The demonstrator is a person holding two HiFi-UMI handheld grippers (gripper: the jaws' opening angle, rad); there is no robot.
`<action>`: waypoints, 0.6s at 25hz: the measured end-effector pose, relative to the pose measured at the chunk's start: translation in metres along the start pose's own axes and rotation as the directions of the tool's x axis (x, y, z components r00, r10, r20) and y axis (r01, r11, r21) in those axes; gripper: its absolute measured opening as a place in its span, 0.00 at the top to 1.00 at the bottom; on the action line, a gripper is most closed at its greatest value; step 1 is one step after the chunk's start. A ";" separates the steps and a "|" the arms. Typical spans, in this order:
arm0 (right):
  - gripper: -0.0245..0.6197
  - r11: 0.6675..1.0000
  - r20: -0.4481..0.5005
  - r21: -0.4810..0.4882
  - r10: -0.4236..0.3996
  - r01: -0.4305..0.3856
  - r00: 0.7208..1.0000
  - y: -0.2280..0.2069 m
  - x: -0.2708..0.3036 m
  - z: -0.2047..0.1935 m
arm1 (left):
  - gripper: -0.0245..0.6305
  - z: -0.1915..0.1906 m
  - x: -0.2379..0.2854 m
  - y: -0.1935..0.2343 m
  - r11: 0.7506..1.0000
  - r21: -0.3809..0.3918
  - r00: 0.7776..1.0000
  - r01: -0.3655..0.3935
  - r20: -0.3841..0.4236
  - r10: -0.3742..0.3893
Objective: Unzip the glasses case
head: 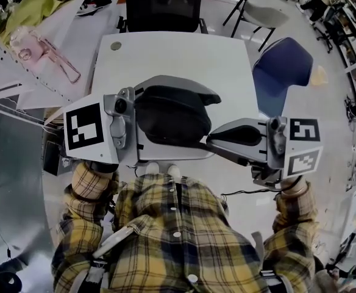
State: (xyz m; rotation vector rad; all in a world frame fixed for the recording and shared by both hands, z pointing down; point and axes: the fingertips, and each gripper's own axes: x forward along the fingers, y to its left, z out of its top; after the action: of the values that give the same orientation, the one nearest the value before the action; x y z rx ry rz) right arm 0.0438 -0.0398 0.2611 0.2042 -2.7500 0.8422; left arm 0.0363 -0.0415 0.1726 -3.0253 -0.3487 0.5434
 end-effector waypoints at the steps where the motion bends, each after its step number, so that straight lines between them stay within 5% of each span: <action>1: 0.96 1.000 0.014 -0.003 -0.001 0.001 1.000 -0.002 -0.001 0.000 | 0.59 0.002 0.000 0.000 1.000 -0.010 1.000 0.000 0.020 0.000; 7: 0.96 0.999 0.066 0.014 0.038 -0.039 0.997 0.002 0.000 0.003 | 0.59 0.022 -0.005 0.002 0.998 -0.061 0.988 0.020 0.153 -0.010; 15: 0.96 0.995 0.096 0.021 0.098 -0.101 0.991 0.010 0.009 0.003 | 0.59 0.045 -0.014 0.000 0.991 -0.108 0.946 0.078 0.321 -0.039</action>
State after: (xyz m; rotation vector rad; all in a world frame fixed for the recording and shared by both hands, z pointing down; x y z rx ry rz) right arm 0.0326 -0.0342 0.2557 0.1153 -2.8597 0.9160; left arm 0.0081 -0.0439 0.1348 -3.0216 -0.5004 1.0477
